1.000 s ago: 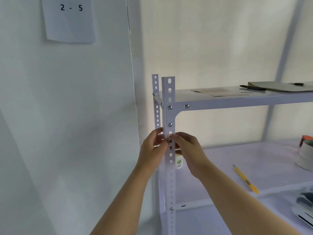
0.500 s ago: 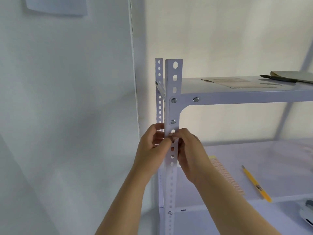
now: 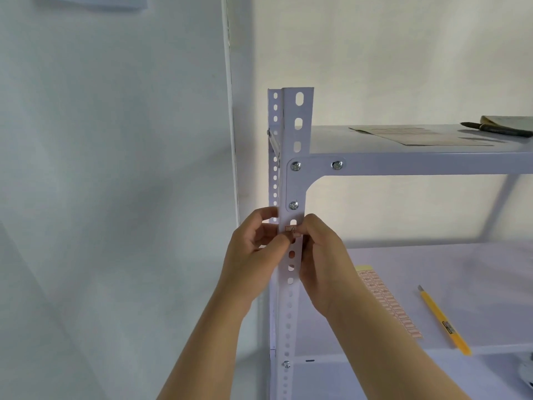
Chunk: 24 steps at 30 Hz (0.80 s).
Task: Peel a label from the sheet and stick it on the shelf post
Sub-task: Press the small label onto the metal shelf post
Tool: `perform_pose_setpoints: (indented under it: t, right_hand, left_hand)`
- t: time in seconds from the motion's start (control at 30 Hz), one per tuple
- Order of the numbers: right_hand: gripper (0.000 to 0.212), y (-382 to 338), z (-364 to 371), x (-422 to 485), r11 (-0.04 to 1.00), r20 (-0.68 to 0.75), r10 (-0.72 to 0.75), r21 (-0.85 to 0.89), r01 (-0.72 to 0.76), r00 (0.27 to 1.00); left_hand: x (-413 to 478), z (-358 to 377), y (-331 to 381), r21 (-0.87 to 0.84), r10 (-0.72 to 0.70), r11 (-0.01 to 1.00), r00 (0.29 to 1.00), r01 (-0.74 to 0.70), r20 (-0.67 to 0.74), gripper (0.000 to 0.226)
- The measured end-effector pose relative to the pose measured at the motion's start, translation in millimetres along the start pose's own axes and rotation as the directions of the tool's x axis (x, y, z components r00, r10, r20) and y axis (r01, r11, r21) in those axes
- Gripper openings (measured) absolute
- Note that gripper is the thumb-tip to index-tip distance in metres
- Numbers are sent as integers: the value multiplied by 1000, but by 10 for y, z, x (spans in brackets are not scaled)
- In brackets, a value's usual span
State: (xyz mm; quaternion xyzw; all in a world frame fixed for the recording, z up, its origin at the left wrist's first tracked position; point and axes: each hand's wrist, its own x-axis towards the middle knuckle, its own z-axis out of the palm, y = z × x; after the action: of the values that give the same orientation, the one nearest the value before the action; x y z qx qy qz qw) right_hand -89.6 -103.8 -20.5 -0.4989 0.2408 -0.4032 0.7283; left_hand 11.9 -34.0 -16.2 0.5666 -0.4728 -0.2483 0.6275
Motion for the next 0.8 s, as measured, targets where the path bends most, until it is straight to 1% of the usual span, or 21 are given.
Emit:
perform_pose_setpoints:
  t: [0.07, 0.17, 0.2, 0.3, 0.33, 0.43, 0.53, 0.63, 0.8]
  right_hand:
    - [46, 6, 7, -15, 1000, -9, 1, -8, -2, 1000]
    - [36, 2, 10, -40, 1000, 1, -7, -5, 7, 1000]
    - [35, -1, 10, -42, 1000, 0, -11, -5, 11, 1000]
    - [44, -8, 21, -46, 1000, -19, -18, -5, 17, 1000]
    - [43, -5, 24, -50, 1000, -26, -24, 8, 24, 999]
    - [26, -16, 29, -81, 999, -2, -47, 22, 47, 999]
    - [30, -49, 41, -103, 998, 40, -34, 56, 31, 999]
    - [23, -61, 54, -96, 999, 59, -15, 50, 12, 998]
    - [21, -69, 57, -72, 999, 49, -18, 52, 16, 999]
  left_hand:
    - [-6, 0, -2, -6, -1, 1000, 1000, 1, -3, 34]
    - [-7, 0, -1, -21, 1, 1000, 1000, -1, -1, 32]
    - [-3, 1, -1, -25, 1, 1000, 1000, -1, 0, 32]
    - [4, 3, -8, -34, 0, 999, 1000, 0, 1, 34]
    - [5, 4, -12, -35, 2, 999, 1000, -2, 1, 35]
    - [2, 5, -23, -42, 3, 999, 1000, -3, -3, 34]
    - [3, -1, -28, -42, 5, 999, 1000, -5, -3, 26]
    - [3, 0, -32, -42, 9, 999, 1000, -10, -8, 25]
    - [7, 5, -48, -44, 25, 999, 1000, -25, 0, 27]
